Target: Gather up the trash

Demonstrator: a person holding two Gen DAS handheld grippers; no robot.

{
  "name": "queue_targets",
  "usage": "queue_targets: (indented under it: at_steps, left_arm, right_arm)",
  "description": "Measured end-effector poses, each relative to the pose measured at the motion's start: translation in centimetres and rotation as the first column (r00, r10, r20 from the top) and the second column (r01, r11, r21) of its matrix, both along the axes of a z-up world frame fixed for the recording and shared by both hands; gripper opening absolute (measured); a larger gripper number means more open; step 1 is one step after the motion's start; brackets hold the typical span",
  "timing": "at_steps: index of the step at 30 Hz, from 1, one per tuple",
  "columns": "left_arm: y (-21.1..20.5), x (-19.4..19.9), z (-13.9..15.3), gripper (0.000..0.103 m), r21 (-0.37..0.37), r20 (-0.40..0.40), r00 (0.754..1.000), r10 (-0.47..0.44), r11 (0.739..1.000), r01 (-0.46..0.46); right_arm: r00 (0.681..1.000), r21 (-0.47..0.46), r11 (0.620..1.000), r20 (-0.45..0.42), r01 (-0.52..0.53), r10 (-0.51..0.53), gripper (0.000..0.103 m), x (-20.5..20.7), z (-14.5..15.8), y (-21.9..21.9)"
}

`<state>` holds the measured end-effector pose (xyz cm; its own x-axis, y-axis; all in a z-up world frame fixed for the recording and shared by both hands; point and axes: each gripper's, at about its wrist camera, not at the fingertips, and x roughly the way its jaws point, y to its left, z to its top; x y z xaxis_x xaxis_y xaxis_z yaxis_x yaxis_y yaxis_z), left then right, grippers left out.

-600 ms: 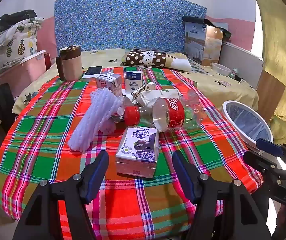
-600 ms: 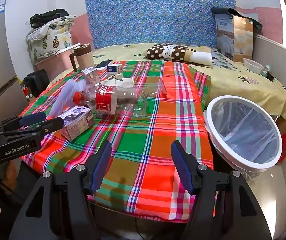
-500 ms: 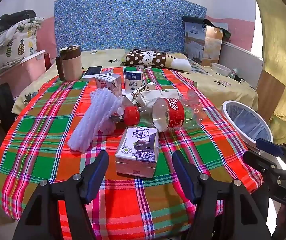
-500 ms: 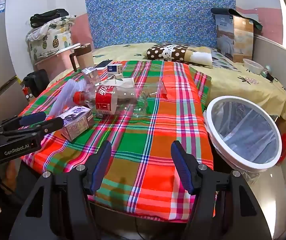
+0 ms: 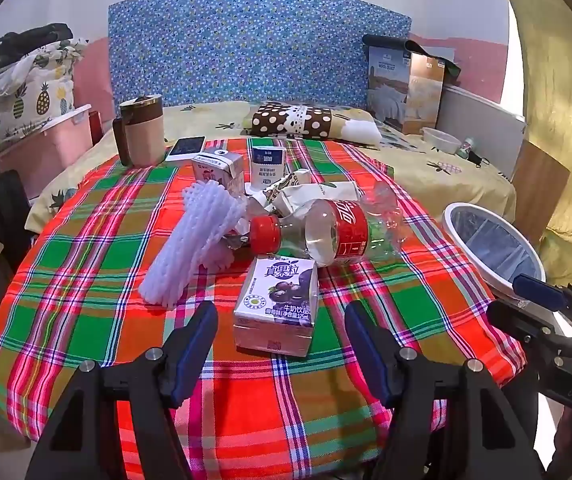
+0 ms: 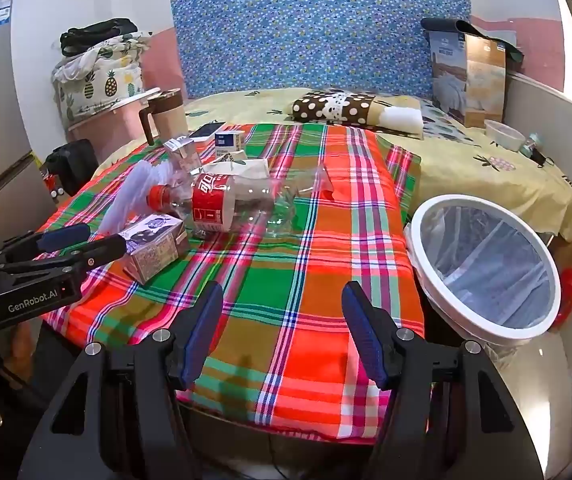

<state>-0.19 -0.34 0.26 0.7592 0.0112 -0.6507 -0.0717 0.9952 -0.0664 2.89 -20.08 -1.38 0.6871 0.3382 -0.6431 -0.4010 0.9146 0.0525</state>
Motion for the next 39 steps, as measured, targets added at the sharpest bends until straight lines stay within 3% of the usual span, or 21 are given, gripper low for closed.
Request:
queue_targets:
  at_steps: [39]
  left_arm:
    - [-0.19,-0.28,0.57,0.066,0.005,0.016,1.000,-0.016,1.000,0.016]
  right_arm:
    - [1.000,-0.006,1.000,0.009,0.008,-0.008,0.063,0.09,0.36,-0.15]
